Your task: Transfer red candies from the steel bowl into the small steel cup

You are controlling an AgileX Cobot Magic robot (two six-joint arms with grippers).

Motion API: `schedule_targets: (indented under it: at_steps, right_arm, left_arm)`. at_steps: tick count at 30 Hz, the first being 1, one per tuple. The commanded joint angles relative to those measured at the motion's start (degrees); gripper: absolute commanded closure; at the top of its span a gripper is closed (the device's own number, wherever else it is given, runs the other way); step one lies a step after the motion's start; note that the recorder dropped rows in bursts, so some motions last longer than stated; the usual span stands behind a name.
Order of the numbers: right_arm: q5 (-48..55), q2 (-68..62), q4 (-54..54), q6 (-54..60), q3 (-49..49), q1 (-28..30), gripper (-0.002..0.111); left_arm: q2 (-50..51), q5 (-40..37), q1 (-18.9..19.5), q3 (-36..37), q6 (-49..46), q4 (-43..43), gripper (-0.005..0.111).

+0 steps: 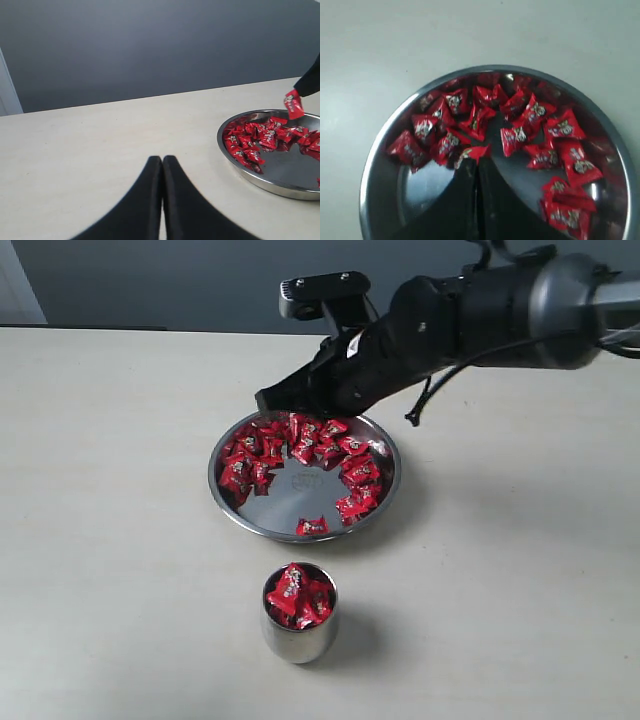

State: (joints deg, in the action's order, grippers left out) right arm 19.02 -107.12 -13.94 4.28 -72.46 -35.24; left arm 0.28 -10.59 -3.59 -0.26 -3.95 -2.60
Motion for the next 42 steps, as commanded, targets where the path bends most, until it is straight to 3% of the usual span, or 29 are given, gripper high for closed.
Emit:
schedule_targets:
  at_steps: [1, 8, 13, 42]
  right_arm:
    - [0.2, 10.7, 0.9, 0.2, 9.8, -0.2, 0.107]
    - [0.4, 24.7, 0.4, 0.2, 22.2, -4.3, 0.107]
    - [2.0, 27.8, -2.5, 0.2, 27.0, -9.6, 0.107]
    - [4.9, 21.6, -6.1, 0.5, 27.6, -12.2, 0.107]
  left_arm:
    - [-0.3, 0.3, 0.0, 0.3, 0.0, -0.1, 0.105]
    - [-0.3, 0.3, 0.0, 0.3, 0.0, -0.1, 0.105]
    - [-0.3, 0.3, 0.0, 0.3, 0.0, -0.1, 0.105]
    - [-0.3, 0.3, 0.0, 0.3, 0.0, -0.1, 0.105]
